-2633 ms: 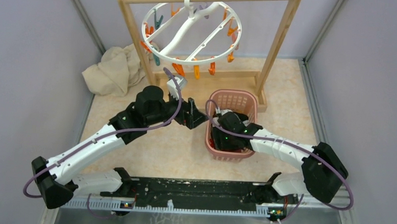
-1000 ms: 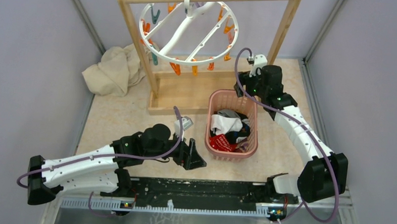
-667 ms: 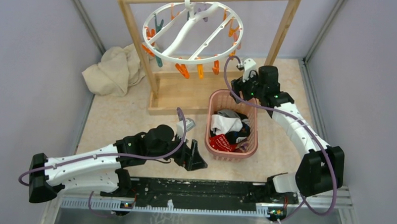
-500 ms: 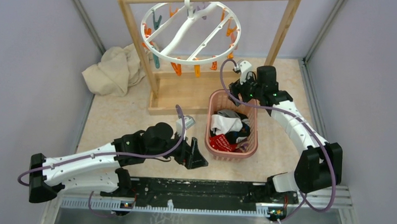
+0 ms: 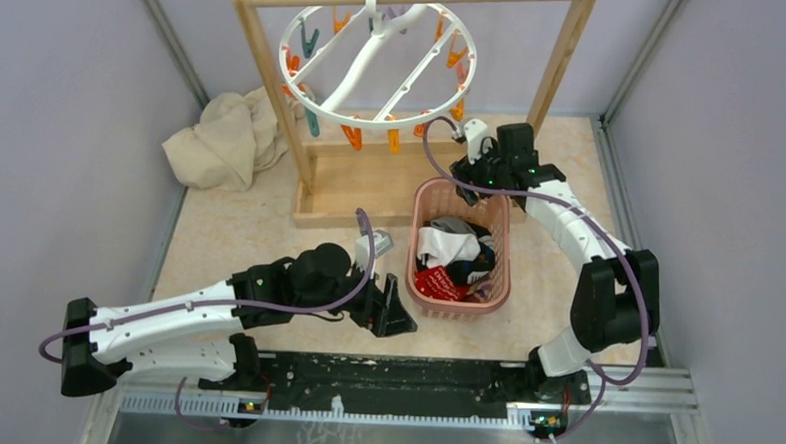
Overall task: Remove the socks clipped to the hanger
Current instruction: Adjust the bin at the center of the board.
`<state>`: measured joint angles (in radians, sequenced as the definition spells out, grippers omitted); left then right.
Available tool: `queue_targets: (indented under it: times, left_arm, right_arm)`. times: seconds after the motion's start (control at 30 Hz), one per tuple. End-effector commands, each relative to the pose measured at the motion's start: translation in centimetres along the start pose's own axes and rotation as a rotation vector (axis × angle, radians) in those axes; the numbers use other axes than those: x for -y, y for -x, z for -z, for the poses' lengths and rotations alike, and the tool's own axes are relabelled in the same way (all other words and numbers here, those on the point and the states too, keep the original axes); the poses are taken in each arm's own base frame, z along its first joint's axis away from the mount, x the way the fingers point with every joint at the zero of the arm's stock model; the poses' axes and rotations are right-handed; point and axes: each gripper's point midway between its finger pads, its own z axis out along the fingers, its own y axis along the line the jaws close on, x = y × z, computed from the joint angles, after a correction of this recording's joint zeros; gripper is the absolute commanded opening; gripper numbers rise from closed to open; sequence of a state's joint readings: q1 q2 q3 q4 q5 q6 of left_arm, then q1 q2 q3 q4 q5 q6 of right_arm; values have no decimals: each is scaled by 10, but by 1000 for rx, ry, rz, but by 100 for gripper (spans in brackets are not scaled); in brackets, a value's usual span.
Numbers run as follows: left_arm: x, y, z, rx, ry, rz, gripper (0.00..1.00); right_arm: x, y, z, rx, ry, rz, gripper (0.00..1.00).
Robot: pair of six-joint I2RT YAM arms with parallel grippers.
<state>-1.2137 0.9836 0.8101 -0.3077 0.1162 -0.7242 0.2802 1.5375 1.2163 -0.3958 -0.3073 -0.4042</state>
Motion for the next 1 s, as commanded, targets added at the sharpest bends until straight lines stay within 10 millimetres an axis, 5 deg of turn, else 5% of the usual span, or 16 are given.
queue_targets:
  times: [0.0, 0.23, 0.6, 0.8, 0.97]
  left_arm:
    - [13, 11, 4, 27, -19, -16, 88]
    - [-2, 17, 17, 68, 60, -42, 89]
    - [-83, 45, 63, 294, 431, -36, 94]
    - [-115, 63, 94, 410, 574, -22, 98]
    - [-139, 72, 86, 423, 595, -24, 98]
  right_arm:
    - [11, 23, 3, 24, -53, 48, 62]
    - [-6, 21, 7, 14, -96, 30, 36]
    - [-25, 3, 30, -6, -196, -161, 2]
    - [-24, -20, 55, -24, -333, -442, 0]
    - [-39, -23, 62, 25, -318, -613, 0]
